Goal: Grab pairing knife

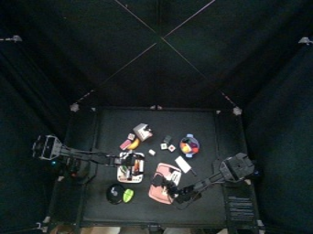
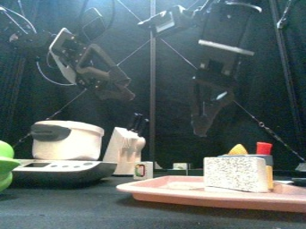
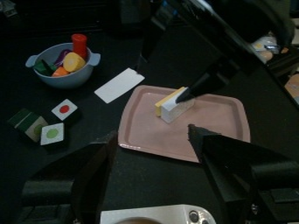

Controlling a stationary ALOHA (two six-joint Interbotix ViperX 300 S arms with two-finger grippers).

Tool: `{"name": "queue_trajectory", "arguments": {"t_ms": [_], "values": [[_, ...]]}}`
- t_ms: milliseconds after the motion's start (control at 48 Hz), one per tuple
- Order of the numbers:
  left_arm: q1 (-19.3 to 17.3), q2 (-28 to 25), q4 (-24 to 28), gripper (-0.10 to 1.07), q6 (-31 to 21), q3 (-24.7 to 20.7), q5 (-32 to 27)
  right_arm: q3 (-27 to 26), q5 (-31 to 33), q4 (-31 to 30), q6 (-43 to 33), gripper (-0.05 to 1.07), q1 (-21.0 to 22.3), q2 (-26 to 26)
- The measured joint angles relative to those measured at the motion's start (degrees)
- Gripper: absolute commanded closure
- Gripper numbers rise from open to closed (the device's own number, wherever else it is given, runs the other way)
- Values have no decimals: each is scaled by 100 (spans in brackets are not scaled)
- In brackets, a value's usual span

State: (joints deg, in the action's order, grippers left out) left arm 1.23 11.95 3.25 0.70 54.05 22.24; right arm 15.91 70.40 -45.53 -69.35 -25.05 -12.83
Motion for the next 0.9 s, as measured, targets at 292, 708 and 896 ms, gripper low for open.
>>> {"name": "queue_trajectory", "arguments": {"t_ms": [292, 708, 896], "values": [[-141, 149, -308, 0, -9, 62, 9, 1063, -492, -475, -1125, -1, 360, 1169], [-738, 738, -519, 0, 9, 483, -26, 1784, -3041, -712, -1512, -1, 1327, 1573], [-1028, 1151, -176, 0, 9, 703, -501, 1784, -3401, -879, -1512, -1, 1696, 1564]]}}
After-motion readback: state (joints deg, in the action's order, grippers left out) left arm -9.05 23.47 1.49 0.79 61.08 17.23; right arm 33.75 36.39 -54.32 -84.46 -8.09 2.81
